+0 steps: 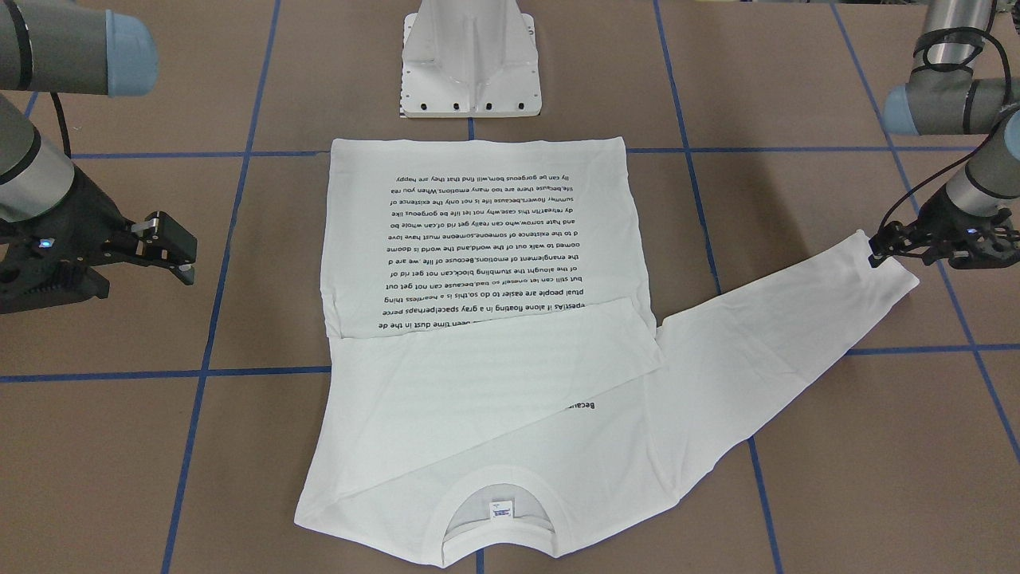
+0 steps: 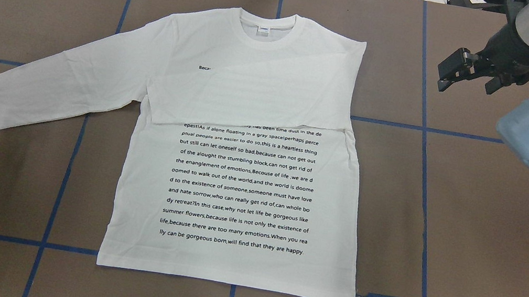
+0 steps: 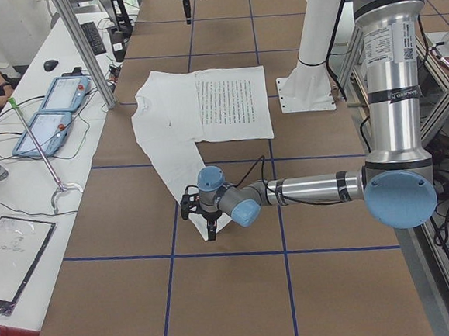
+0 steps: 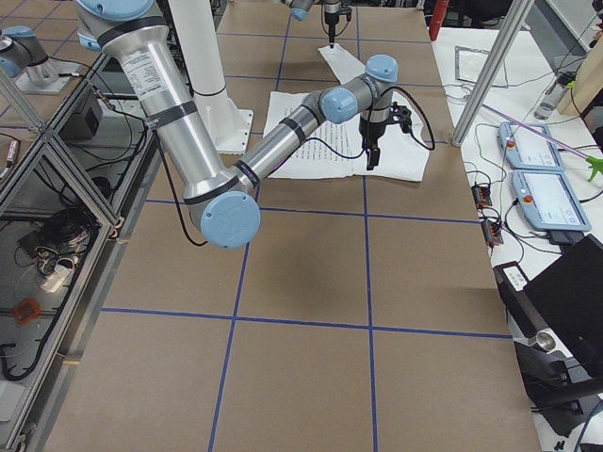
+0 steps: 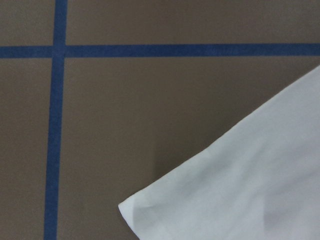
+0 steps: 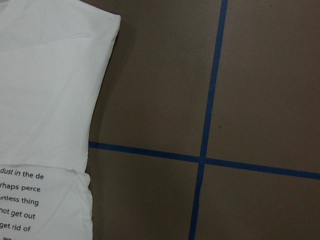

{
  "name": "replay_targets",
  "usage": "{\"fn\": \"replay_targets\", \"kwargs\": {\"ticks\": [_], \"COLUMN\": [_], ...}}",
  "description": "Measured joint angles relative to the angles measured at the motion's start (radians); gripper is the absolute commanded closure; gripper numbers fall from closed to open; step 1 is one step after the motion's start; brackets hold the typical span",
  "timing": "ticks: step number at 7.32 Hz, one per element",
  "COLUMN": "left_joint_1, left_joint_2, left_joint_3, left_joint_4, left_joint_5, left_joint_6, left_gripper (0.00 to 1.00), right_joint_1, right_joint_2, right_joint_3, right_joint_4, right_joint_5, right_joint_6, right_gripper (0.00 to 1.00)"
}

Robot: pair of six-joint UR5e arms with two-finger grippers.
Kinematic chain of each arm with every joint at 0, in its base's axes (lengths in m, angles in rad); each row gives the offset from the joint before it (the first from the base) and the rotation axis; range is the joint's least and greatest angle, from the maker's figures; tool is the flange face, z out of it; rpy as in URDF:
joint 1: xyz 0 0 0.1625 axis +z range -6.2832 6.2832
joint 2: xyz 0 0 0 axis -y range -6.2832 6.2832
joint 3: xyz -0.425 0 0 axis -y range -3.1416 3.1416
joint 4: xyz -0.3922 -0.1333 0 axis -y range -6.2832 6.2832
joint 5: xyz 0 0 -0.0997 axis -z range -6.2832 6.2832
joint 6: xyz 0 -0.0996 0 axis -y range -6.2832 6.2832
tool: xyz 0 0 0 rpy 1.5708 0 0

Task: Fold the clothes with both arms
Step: 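Retract the right arm while the left gripper moves toward the other sleeve cuff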

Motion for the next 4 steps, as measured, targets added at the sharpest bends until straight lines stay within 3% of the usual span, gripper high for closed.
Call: {"fn": "replay_targets", "kwargs": {"ticks": [4], "left_joint_1": [0.018], "left_joint_2": [0.002], "left_joint_3": [0.009], "left_joint_4": [-0.005], "left_joint_5": [-0.001], "left_joint_6": [0.005], "left_gripper": [0.01], "right_joint_1": [0.004], "right_joint_2": [0.001], "right_joint_3": [0.010], "right_joint_4": [-0.008], "right_joint_5": [0.001], "right_joint_6": [-0.001], "right_gripper": [0.00]}}
